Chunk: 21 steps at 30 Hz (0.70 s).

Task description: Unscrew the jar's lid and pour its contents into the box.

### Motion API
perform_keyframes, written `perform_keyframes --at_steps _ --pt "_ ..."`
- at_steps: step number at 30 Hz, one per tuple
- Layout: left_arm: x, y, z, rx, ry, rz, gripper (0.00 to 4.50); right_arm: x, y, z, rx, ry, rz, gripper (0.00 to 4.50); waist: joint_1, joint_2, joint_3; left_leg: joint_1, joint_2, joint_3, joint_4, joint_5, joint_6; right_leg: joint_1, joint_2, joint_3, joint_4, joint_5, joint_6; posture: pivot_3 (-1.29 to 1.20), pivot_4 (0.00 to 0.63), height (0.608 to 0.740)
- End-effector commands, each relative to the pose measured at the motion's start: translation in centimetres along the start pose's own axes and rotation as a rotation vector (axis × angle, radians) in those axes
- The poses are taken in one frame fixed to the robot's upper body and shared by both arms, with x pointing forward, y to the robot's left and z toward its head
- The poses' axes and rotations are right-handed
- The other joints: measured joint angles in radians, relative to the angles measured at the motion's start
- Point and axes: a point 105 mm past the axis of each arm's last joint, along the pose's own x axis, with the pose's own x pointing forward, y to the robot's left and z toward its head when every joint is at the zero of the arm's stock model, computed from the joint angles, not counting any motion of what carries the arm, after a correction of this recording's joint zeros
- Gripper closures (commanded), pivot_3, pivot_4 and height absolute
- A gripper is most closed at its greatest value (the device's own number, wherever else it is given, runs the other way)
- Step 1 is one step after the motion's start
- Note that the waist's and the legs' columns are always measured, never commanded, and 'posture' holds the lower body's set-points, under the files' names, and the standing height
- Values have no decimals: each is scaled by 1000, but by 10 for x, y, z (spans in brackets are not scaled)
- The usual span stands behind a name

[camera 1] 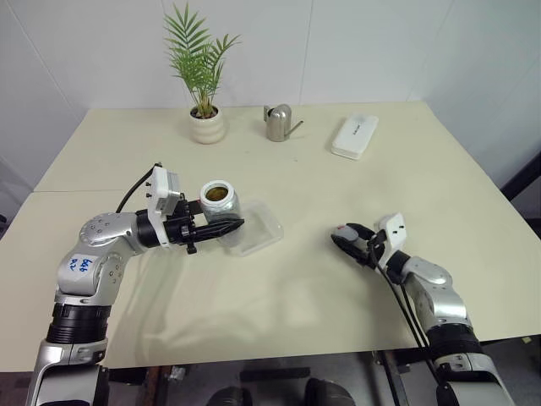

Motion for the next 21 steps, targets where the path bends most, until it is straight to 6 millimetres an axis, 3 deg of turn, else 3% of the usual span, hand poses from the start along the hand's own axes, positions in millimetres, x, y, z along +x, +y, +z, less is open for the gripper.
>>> perform_keyframes --at_steps 1,2,7,10,15,21 --pt "2 2 8 42 -14 1 2576 -6 3 28 16 -84 42 283 0 0 0 0 0 0 0 0 0 0 0 0 0 0 0 0 150 740" --pt "2 4 8 45 -14 7 2576 -8 5 40 8 -104 68 36 0 0 0 0 0 0 0 0 0 0 0 0 0 0 0 0 150 740" --pt "1 15 11 70 -4 47 2576 -16 28 99 -34 -128 248 36 2 1 1 0 0 0 0 0 0 0 0 0 0 0 0 0 150 740" --pt "2 26 9 94 37 82 2576 -20 48 122 -103 -78 364 36 2 1 0 0 0 0 0 0 0 0 0 0 0 0 0 0 150 740" --pt "1 45 9 139 121 112 2576 -23 82 132 -210 35 525 36 11 0 0 -1 0 0 0 -1 0 -1 0 0 -1 0 0 0 150 740" --pt "8 59 6 288 221 145 2576 -21 97 139 -230 33 572 36 28 -1 1 -3 0 1 0 -1 1 -2 0 -1 -2 0 0 0 150 740"
